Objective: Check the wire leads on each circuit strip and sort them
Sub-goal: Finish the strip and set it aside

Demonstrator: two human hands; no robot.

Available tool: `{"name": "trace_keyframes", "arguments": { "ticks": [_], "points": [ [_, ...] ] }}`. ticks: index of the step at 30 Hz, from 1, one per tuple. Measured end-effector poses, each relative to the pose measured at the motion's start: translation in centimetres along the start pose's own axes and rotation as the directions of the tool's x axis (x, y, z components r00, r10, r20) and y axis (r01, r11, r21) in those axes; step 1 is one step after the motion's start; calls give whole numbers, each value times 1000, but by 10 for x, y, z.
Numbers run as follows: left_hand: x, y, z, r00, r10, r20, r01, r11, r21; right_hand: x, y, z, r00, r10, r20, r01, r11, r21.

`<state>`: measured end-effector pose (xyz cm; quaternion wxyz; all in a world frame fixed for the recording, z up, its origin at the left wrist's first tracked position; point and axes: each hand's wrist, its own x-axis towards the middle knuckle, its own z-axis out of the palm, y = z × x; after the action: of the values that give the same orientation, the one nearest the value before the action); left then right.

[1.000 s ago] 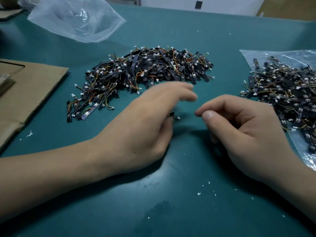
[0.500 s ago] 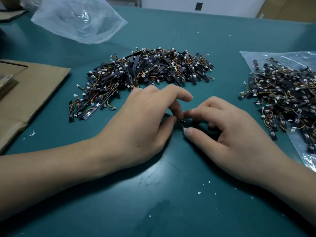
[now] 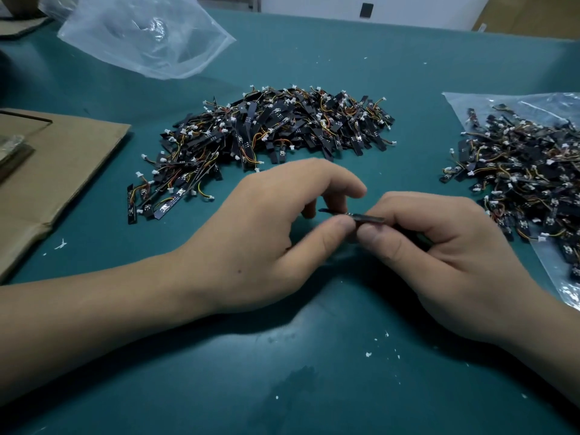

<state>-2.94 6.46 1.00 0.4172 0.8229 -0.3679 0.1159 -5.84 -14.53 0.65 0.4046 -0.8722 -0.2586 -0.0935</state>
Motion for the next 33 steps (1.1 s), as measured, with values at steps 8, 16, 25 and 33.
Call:
{"name": "trace_keyframes", "arguments": {
  "ticks": [8,16,25,33],
  "points": [
    [0,-6,-8,999,36,25,-36,999,-4,0,1,3,999,33,43,-31,998,-63],
    [0,-6,-8,980,-42,194,54,997,-59,-3,-4,0,999,15,-43,-12,998,61],
    [0,-6,-9,979,4,202,12,997,-77,-3,-5,-1,999,46,-13,-44,992,115],
    [-2,-8,-8,981,-6,192,16,999,-47,-4,-4,-1,999,43,0,-43,993,109]
  ]
}}
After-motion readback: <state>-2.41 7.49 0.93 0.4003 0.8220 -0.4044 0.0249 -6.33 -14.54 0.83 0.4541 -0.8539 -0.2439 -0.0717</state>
